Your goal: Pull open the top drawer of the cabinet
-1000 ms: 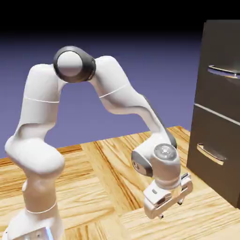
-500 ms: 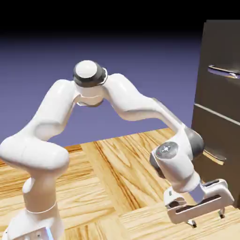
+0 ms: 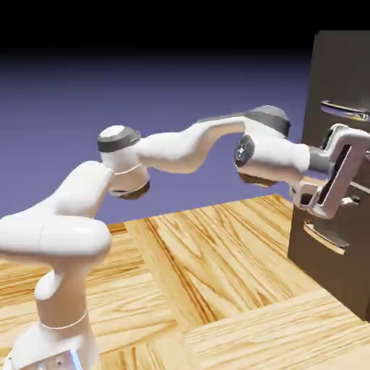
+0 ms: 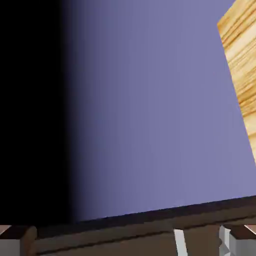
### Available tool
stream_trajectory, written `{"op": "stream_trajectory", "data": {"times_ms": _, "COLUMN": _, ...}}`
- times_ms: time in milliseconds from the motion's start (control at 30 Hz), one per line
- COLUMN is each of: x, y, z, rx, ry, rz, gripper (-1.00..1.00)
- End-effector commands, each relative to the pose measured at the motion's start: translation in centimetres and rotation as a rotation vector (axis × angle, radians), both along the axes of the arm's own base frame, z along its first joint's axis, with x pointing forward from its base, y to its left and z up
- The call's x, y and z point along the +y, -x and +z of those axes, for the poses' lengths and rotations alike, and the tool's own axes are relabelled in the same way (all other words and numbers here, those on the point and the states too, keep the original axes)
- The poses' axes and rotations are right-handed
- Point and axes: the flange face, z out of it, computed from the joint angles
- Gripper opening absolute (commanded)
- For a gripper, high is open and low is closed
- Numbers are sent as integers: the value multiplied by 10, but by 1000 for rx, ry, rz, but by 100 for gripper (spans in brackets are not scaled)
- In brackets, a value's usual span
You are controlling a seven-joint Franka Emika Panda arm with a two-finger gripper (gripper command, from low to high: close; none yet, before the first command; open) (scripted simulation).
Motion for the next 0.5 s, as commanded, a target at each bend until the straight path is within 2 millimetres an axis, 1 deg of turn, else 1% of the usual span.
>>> {"op": "stream_trajectory", "data": {"times_ms": 0, "x": 26, "y": -5, "z": 14, "rx": -43, "ry": 16, "rz": 53, "gripper": 0}}
{"op": "stream_trajectory", "data": {"times_ms": 67, "x": 83, "y": -11, "z": 40, "rx": -123, "ry": 48, "rz": 170, "gripper": 0}}
{"op": "stream_trajectory", "data": {"times_ms": 133, "x": 83, "y": -11, "z": 40, "rx": -123, "ry": 48, "rz": 170, "gripper": 0}}
{"op": "stream_trajectory", "data": {"times_ms": 300, "x": 83, "y": -58, "z": 40, "rx": -123, "ry": 48, "rz": 170, "gripper": 0}}
{"op": "stream_trajectory", "data": {"times_ms": 333, "x": 83, "y": -61, "z": 40, "rx": -123, "ry": 48, "rz": 170, "gripper": 0}}
{"op": "stream_trajectory", "data": {"times_ms": 367, "x": 83, "y": -61, "z": 40, "rx": -123, "ry": 48, "rz": 170, "gripper": -100}}
{"op": "stream_trajectory", "data": {"times_ms": 400, "x": 83, "y": -61, "z": 40, "rx": -123, "ry": 48, "rz": 170, "gripper": -100}}
{"op": "stream_trajectory", "data": {"times_ms": 467, "x": 83, "y": -43, "z": 40, "rx": -123, "ry": 48, "rz": 170, "gripper": -100}}
